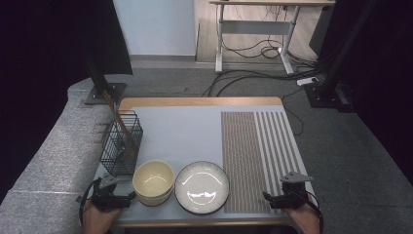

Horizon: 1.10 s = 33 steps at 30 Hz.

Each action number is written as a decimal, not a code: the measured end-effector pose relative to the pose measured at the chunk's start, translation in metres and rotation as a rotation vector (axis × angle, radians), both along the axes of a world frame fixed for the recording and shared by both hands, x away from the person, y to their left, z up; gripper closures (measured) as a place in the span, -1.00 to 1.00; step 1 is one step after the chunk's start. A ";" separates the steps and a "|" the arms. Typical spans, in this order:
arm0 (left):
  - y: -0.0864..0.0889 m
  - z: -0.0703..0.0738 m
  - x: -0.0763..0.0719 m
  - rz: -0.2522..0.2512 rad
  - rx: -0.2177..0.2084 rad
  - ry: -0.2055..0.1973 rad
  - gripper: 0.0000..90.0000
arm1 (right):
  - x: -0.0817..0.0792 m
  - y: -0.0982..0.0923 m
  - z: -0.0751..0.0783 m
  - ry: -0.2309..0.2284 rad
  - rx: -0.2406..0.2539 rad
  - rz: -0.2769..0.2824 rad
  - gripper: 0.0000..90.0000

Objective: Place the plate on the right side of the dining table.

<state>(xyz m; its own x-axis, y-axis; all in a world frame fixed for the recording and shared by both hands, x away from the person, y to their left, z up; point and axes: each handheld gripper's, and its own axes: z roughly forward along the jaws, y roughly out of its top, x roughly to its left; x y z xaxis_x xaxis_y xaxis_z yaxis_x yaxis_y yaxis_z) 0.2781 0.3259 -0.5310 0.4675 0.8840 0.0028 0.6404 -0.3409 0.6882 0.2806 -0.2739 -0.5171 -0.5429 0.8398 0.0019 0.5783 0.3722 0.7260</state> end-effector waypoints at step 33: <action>0.000 0.000 0.000 0.000 -0.001 0.000 -1.00 | -0.074 0.074 0.006 -0.292 -0.453 0.246 -0.89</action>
